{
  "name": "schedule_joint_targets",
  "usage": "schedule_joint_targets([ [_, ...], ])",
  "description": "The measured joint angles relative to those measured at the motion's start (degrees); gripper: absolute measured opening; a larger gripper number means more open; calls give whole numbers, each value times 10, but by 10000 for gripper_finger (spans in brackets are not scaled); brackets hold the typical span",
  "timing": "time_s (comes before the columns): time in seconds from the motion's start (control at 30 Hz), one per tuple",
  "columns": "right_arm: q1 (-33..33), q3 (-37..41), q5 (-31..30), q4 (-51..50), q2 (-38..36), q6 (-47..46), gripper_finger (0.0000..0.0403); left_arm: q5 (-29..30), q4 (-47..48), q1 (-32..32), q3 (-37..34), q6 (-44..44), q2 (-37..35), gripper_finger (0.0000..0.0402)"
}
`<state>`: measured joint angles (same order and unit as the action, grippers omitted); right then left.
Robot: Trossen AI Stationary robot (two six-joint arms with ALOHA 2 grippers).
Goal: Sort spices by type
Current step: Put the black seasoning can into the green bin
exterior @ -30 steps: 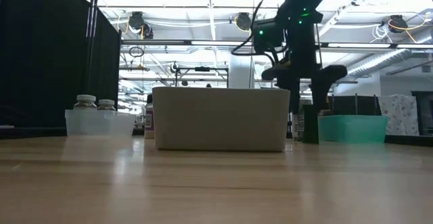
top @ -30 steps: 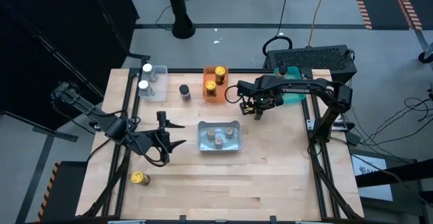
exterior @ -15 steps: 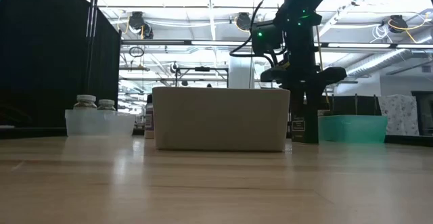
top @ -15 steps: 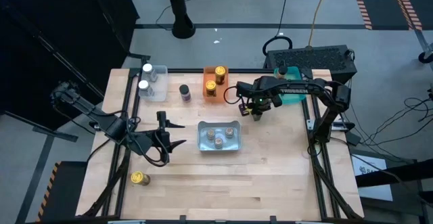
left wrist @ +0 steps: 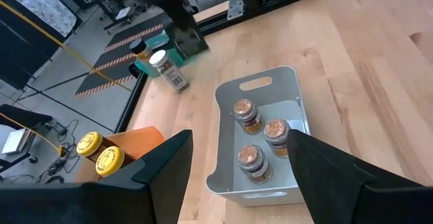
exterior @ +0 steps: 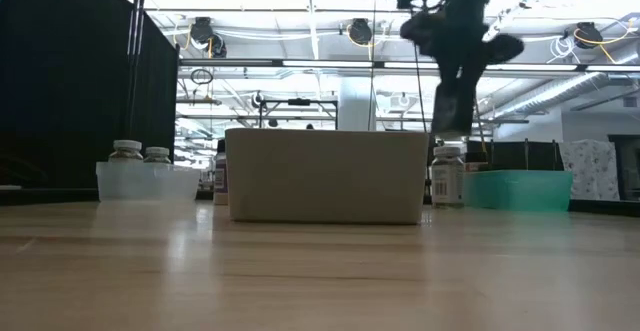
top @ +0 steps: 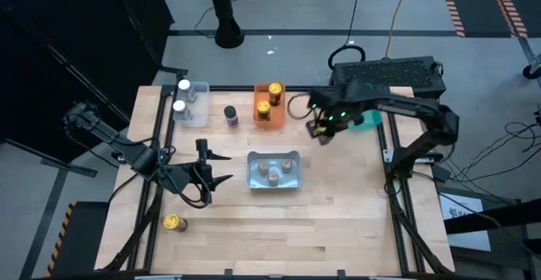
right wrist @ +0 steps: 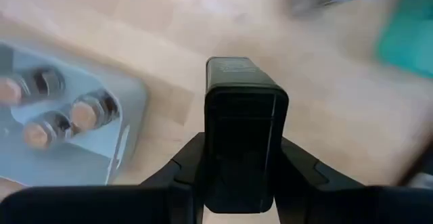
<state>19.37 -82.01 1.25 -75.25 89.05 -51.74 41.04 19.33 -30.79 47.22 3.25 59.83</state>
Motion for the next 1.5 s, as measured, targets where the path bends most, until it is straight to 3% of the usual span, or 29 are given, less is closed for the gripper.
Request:
schedule_joint_targets([
  [0.23,108,-32,-37,-81,-36,23,101,0,-10,0,0,1,0,247],
  [0.4,188,-32,-122,-150,-34,8,101,0,-13,0,0,1,0,247],
  [0.7,271,-28,-193,-145,1,35,101,0,-12,0,0,3,0,247],
  [1.0,352,-28,-208,-117,60,155,101,0,-12,0,0,5,0,247],
  [1.5,397,-28,-203,-35,138,255,101,0,-8,0,0,-4,0,247],
])
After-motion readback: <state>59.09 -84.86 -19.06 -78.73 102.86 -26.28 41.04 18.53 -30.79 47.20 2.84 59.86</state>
